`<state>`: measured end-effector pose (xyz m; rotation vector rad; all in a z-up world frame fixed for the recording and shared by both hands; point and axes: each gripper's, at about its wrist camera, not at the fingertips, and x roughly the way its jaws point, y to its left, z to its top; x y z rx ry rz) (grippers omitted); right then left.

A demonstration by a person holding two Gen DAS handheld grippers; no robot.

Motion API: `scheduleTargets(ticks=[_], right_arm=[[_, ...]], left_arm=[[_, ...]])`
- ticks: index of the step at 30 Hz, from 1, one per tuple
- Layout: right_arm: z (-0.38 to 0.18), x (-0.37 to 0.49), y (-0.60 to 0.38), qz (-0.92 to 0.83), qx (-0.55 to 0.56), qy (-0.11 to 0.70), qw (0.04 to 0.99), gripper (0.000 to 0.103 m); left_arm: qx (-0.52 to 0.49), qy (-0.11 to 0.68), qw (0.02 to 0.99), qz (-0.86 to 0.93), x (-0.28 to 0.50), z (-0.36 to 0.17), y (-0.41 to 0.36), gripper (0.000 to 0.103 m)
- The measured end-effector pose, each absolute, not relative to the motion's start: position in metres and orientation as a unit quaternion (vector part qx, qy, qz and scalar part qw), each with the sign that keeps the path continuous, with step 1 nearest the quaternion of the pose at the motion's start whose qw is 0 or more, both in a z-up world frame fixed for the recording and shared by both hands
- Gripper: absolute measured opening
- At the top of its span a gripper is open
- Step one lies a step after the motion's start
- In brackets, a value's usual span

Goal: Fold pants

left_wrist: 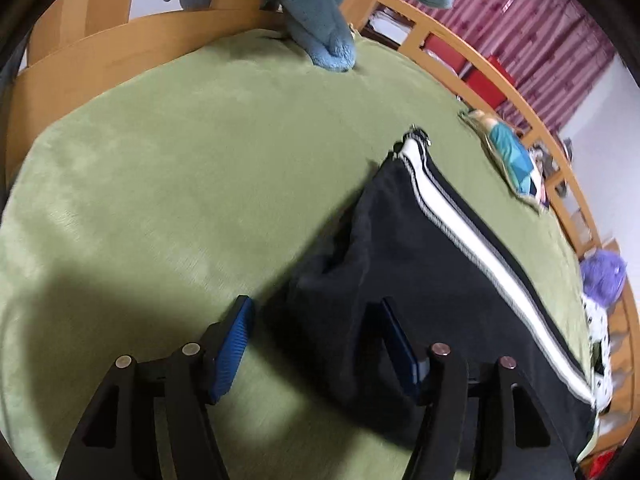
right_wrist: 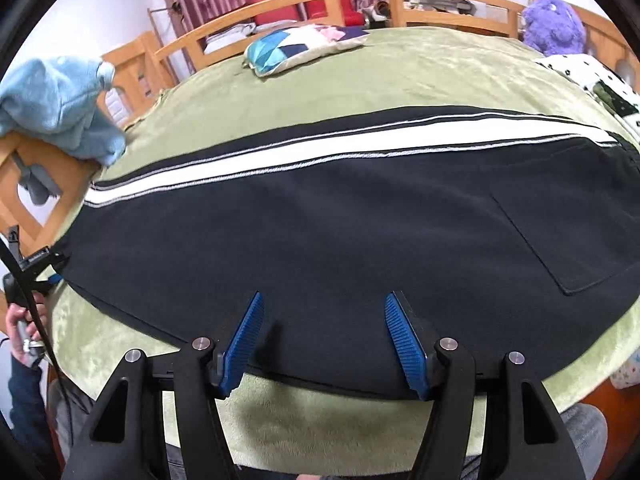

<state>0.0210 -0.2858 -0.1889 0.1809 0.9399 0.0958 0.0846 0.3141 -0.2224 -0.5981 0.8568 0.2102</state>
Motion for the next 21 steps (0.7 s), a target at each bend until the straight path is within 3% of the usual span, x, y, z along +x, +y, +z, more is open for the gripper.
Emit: scheduleTargets(ticks=[1,3,6,8,11,17,21], right_arm=[[-0.187,0.018,-0.288,0.044,0.092,0.450,0.887,0.063],[-0.185,0.016,-0.289,0.041,0.096,0.448,0.888,0.063],[-0.181,0.015,-0.290,0.038,0.101,0.442,0.891,0.063],[-0.177,0.012,-0.292,0.041,0.106,0.433,0.894,0.063],[-0.170,0.010,-0.294,0.053,0.119,0.420,0.898,0.063],[-0.155,-0.005,-0.308,0.067,0.120,0.389,0.911,0.063],[-0.148,-0.023,-0.333,0.059,0.130,0.373,0.917,0.063]], left_arm=[[-0.286,0.408,0.861,0.100,0.088,-0.222,0.313,0.035],[-0.291,0.407,0.862,0.086,0.093,-0.217,0.313,0.023],[-0.282,0.381,0.876,0.093,0.086,-0.192,0.306,0.022],[-0.219,0.371,0.895,0.115,0.086,-0.166,0.284,0.021],[-0.101,0.308,0.941,0.095,0.077,-0.114,0.227,0.020],[-0.044,0.267,0.963,-0.020,0.068,-0.045,0.119,0.019],[0.000,0.270,0.958,-0.093,0.064,-0.031,0.034,0.019]])
